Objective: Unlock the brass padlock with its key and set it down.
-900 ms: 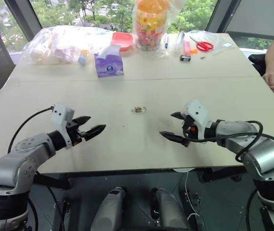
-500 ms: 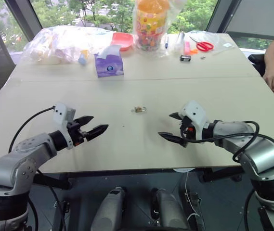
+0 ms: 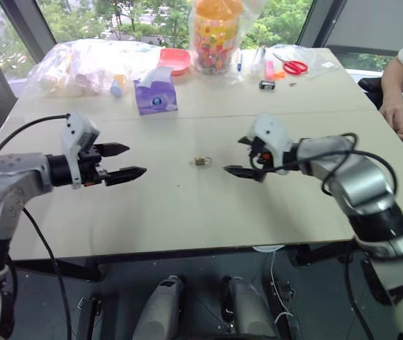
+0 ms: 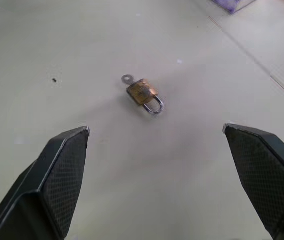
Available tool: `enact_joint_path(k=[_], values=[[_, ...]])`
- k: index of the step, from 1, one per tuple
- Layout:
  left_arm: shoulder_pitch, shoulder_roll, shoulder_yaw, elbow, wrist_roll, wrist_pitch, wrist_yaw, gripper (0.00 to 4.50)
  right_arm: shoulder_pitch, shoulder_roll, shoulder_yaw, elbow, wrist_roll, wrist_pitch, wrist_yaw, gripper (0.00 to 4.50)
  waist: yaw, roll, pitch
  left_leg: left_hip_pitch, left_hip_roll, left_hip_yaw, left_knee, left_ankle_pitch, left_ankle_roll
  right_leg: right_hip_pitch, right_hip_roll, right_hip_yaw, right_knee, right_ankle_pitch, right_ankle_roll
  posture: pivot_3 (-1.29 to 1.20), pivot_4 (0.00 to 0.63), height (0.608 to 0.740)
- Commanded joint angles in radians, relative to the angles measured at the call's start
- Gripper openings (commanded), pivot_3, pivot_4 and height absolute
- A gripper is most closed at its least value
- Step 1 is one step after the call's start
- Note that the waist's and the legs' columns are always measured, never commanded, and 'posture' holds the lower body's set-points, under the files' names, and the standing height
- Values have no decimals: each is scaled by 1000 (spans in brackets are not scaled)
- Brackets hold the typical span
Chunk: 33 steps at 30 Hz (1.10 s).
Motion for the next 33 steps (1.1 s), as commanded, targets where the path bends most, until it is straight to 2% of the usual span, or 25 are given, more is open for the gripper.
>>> enact_joint_path(k=[1, 4, 11, 17, 22, 25, 30, 31, 33], values=[[-27, 2, -38, 24, 40, -47, -46, 4452, -89, 64, 85, 231, -101, -148, 62, 4500, -6, 0, 0, 0, 0, 0, 0, 0, 0, 0, 0, 0, 1, 1, 3, 0, 150, 740], [-11, -19, -39, 12, 45, -58, -42, 4452, -194, 157, 120, 472, -160, -279, 107, 4500, -11, 0, 0, -2, 0, 2, 0, 0, 0, -3, 1, 3, 1, 5, 9, 0, 150, 740], [88, -88, 4, -108, 17, -20, 52, 4452, -391, 353, 107, 970, -262, -533, 143, 4500, -20, 0, 0, 0, 1, 4, 0, 2, -2, -6, 4, 7, 6, 6, 9, 0, 150, 740], [150, -107, 46, -170, 0, 9, 116, 4452, -465, 438, 70, 1169, -308, -634, 148, 4500, -14, 0, 0, 2, 1, 2, 0, 4, -6, -8, 5, 9, 15, 6, 8, 0, 150, 740], [182, -109, 77, -201, -15, 26, 149, 4452, -482, 494, 45, 1265, -358, -652, 89, 4500, -21, 0, 0, 6, 1, 3, 0, 4, -8, -6, 5, 10, 17, 6, 7, 0, 150, 740], [193, -102, 91, -212, -20, 35, 160, 4500, -476, 513, 27, 1293, -380, -669, 69, 3603, -29, 0, 0, 9, 1, 3, -2, 5, -8, -4, 5, 10, 18, 6, 6, 0, 150, 740], [188, -104, 86, -202, -15, 39, 164, 4500, -479, 539, 2, 1309, -406, -694, 49, 1024, -39, 0, 0, 15, 1, 3, -3, 5, -9, 1, 6, 10, 18, 4, 4, 0, 150, 740], [184, -106, 84, -198, -14, 39, 164, 4500, -478, 541, 0, 1310, -413, -702, 48, 662, -40, 0, 0, 15, 1, 3, -3, 5, -9, 1, 6, 10, 18, 4, 4, 0, 150, 740], [176, -117, 87, -174, -16, 35, 166, 4500, -480, 545, -16, 1303, -415, -718, 42, 678, -41, 0, 0, 16, 1, 3, -3, 5, -8, 1, 6, 10, 19, 4, 4, 0, 150, 740]])
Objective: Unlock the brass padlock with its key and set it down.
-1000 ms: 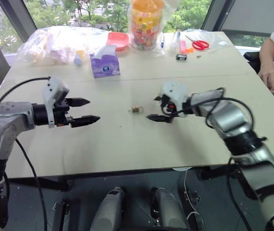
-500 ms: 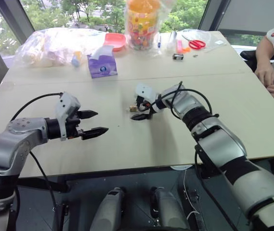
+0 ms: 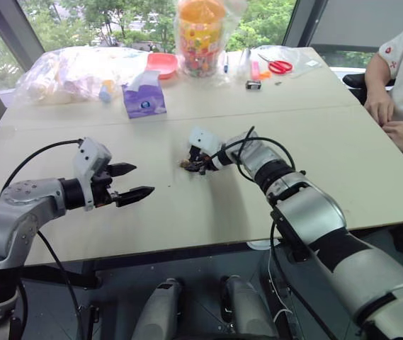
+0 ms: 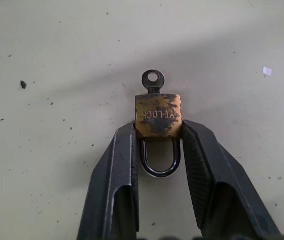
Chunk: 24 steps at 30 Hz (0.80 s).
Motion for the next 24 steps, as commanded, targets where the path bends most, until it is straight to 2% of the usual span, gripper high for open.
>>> enact_joint_path(k=[1, 5, 9, 11, 15, 19, 22, 24], values=[[-25, -10, 30, 20, -14, -11, 4, 4500, -25, 12, -29, -5, -13, -30, -20, 678, 0, 0, 0, 0, 0, 0, 0, 0, 0, 0, 0, 0, 0, 0, 0, 0, 150, 740], [-56, -39, 48, 94, -10, -31, 9, 4500, -39, -12, -31, -63, -39, -131, -52, 678, 0, 0, 0, 0, 0, 0, 0, 0, 0, -1, 0, 0, 1, 0, 0, 0, 150, 740], [-150, -108, 88, 195, -74, -13, 17, 4500, 43, -96, -34, -345, -41, -280, -43, 678, 8, 1, 1, -2, 0, 0, 0, 0, 0, -2, 0, 0, 0, 2, 3, 0, 150, 740], [-208, -135, 96, 242, -110, 2, 2, 4500, 130, -146, -41, -566, -40, -306, -50, 678, 10, 0, 0, -2, 0, 0, 1, 0, 0, -2, -1, 0, 0, 2, 3, 0, 150, 740], [-324, -172, 96, 347, -168, 30, -45, 4500, 281, -230, -31, -912, -77, -309, -68, 678, 10, 0, 0, -2, 0, 0, 1, 0, 0, -1, -1, 0, 1, 2, 4, 0, 150, 740], [-396, -183, 86, 418, -189, 44, -89, 4500, 335, -251, -32, -1075, -83, -242, -75, 678, 1, 0, 0, -2, 0, 1, 2, 0, 0, -1, -1, 0, 1, 2, 4, 0, 150, 740], [-448, -188, 42, 471, -167, 34, -145, 3668, 338, -260, -38, -1143, -108, -211, -103, 678, 3, -1, 0, -1, 1, 1, 2, 1, 0, -1, 0, 0, 1, 2, 3, 0, 150, 740], [-465, -190, 23, 494, -154, 27, -170, 2904, 339, -266, -33, -1167, -121, -198, -114, 678, 4, -1, 0, -1, 1, 1, 2, 1, 0, 0, 0, 0, 1, 1, 3, 0, 150, 740]])
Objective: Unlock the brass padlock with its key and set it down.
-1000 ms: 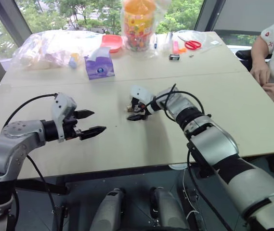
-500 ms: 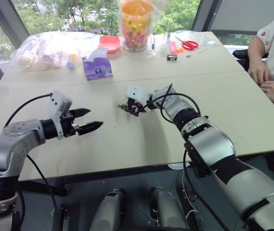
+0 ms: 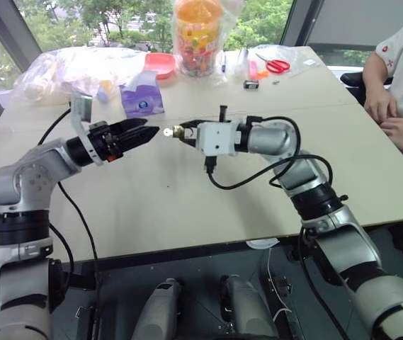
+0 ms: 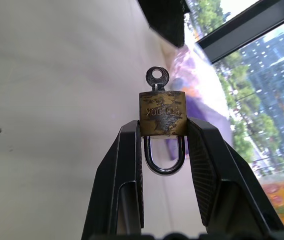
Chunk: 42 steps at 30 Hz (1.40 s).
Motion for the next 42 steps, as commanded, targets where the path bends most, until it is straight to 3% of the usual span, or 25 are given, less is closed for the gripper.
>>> enact_joint_path(k=[1, 2, 4, 14, 18, 33, 42], values=[[-41, 2, -17, 29, 18, -21, -50, 2510, -19, -7, -5, -75, -21, 18, -28, 678, 1, 0, 0, 0, 0, 0, 0, 0, 0, 0, 0, 0, -1, 0, -1, 0, 150, 740], [-55, -5, -25, 48, 27, -29, -54, 1878, -17, -10, -1, -87, -27, 21, -29, 678, 2, 0, 0, 0, 0, 0, 0, 0, 0, 0, 0, 0, -1, -1, -2, 0, 150, 740], [-80, -18, -39, 85, 51, -48, -61, 1253, -10, -10, 0, -118, -27, 39, -27, 678, 5, 0, 0, 0, 0, 0, 0, 0, 0, 1, -1, 0, -2, -1, -2, 0, 150, 740], [-114, -41, -47, 127, 84, -65, -99, 1253, 1, -13, 9, -162, -20, 78, -25, 678, 7, 0, 0, 0, 0, 0, 0, 0, 0, 1, -1, 0, -2, -1, -1, 0, 150, 740], [-109, -33, -59, 116, 93, -55, -133, 52, 0, -12, 13, -163, -14, 83, -26, 678, 7, 0, 0, 0, 0, 0, 0, 0, 0, 1, -1, 0, -2, -1, -1, 0, 150, 740], [-69, 16, -94, 68, 165, -112, -186, 52, -15, -9, 15, -132, -3, 95, -31, 678, 8, 0, 0, 0, 0, 0, 0, 0, 0, 1, -1, 0, -2, -1, -2, 0, 150, 740], [-62, 18, -208, 17, 349, -380, -212, 52, -30, 5, 8, -118, 30, 126, -18, 678, 23, 0, 0, 0, 0, 0, 0, 0, 0, 0, -1, 0, -2, -1, -3, 0, 150, 740]])
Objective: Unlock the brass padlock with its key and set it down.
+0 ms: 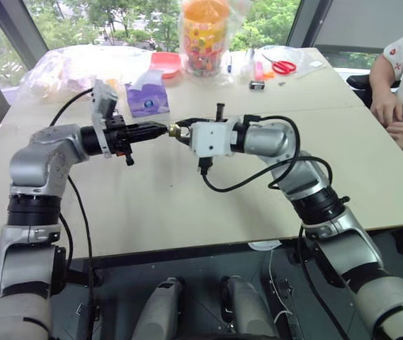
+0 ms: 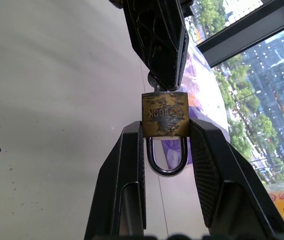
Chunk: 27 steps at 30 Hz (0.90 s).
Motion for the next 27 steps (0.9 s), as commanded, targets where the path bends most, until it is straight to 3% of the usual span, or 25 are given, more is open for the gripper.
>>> enact_joint_path(k=[1, 18, 20, 23, 26, 27], values=[[9, -4, -47, -23, 70, -121, -28, 52, -44, 12, -37, -33, 33, -2, -17, 678, 3, 0, 0, 0, 0, 0, 0, 0, 0, 0, 0, 0, 0, 0, 0, 0, 150, 740], [18, -1, -142, 72, 290, -574, -136, 52, -56, 27, -43, -23, 61, 37, 0, 678, 6, 0, 0, 0, 0, 0, 0, 0, 0, 0, 0, 0, -1, 0, 0, 0, 150, 740], [11, -12, -129, 79, 265, -527, -138, 52, -55, 28, -43, -27, 60, 38, 1, 678, 6, 0, 0, 0, 0, 0, 0, 0, 0, 0, 0, 0, -1, 0, 0, 0, 150, 740], [-62, -20, -48, 90, 83, -84, -85, 52, -56, 21, -36, -31, 41, 26, -5, 678, 8, 0, 0, -1, 0, 0, 1, 0, 1, 0, 1, -1, 0, 0, 1, 0, 150, 740], [-109, 13, 14, 129, -34, 161, -103, 872, -54, 8, -21, -32, 18, 0, -14, 678, -1, 0, 0, -1, 0, -1, 2, 0, 1, 1, 2, -1, 0, -1, 7, 0, 150, 740], [-111, 22, 24, 126, -49, 194, -103, 1400, -53, 6, -18, -31, 13, -5, -16, 678, -3, 0, 0, -1, 0, -1, 2, 0, 1, 1, 2, -1, 1, -1, 8, 0, 150, 740]])
